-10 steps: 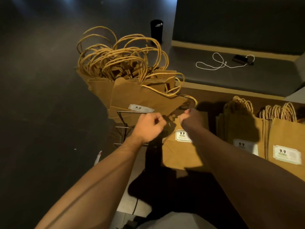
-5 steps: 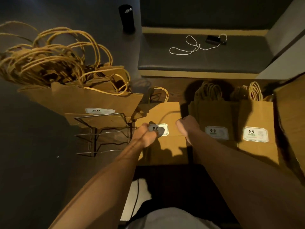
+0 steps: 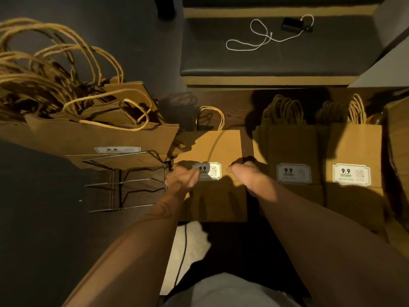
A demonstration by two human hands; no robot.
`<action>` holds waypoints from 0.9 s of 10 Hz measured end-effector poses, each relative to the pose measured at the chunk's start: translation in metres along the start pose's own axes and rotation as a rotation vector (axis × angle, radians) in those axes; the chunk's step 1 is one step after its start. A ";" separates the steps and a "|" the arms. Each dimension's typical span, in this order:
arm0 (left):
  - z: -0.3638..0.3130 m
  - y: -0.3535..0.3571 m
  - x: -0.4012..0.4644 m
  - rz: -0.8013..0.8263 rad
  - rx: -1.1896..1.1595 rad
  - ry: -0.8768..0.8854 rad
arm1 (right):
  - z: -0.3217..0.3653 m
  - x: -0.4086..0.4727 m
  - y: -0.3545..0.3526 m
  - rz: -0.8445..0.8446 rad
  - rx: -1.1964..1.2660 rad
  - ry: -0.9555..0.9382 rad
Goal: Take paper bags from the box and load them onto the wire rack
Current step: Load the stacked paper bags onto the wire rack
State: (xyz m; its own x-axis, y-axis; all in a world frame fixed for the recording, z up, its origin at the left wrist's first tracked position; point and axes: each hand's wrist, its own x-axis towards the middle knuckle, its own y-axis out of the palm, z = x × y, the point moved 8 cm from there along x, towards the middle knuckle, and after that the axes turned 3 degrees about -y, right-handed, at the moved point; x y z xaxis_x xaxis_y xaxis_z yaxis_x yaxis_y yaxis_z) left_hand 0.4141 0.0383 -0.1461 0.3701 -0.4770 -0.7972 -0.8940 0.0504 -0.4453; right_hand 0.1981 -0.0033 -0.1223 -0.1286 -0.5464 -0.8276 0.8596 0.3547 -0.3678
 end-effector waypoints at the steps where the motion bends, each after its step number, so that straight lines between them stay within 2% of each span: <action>1: -0.001 -0.010 -0.002 -0.118 0.144 0.020 | 0.000 -0.002 0.001 -0.010 0.013 0.021; 2: 0.002 -0.007 0.001 -0.069 0.079 -0.042 | -0.001 0.003 -0.008 -0.130 0.115 0.021; 3: 0.006 -0.001 0.017 0.017 0.009 0.000 | 0.009 0.004 -0.019 -0.196 0.145 -0.081; 4: -0.004 -0.003 0.008 0.054 -0.115 0.072 | 0.017 -0.001 -0.031 -0.187 0.116 -0.170; 5: -0.023 -0.006 -0.007 0.106 -0.118 0.179 | 0.039 -0.037 -0.039 -0.016 0.217 -0.329; 6: -0.040 0.000 -0.016 0.211 -0.062 0.188 | 0.043 -0.041 -0.046 0.067 0.254 -0.389; 7: -0.059 0.000 -0.030 0.148 -0.032 0.207 | 0.047 -0.050 -0.066 0.044 0.352 -0.436; 8: -0.079 -0.005 -0.046 0.070 -0.185 0.288 | 0.040 -0.059 -0.088 -0.008 0.516 -0.437; 9: -0.099 -0.022 -0.065 -0.058 -0.297 0.437 | 0.042 -0.074 -0.104 0.006 0.506 -0.494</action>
State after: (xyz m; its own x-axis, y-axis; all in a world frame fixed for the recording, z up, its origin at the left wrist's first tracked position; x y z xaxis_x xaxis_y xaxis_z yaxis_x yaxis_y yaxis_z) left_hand 0.3850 -0.0188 -0.0441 0.3382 -0.7957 -0.5024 -0.9316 -0.2076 -0.2983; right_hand 0.1392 -0.0322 -0.0053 0.0134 -0.8685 -0.4955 0.9994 0.0281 -0.0222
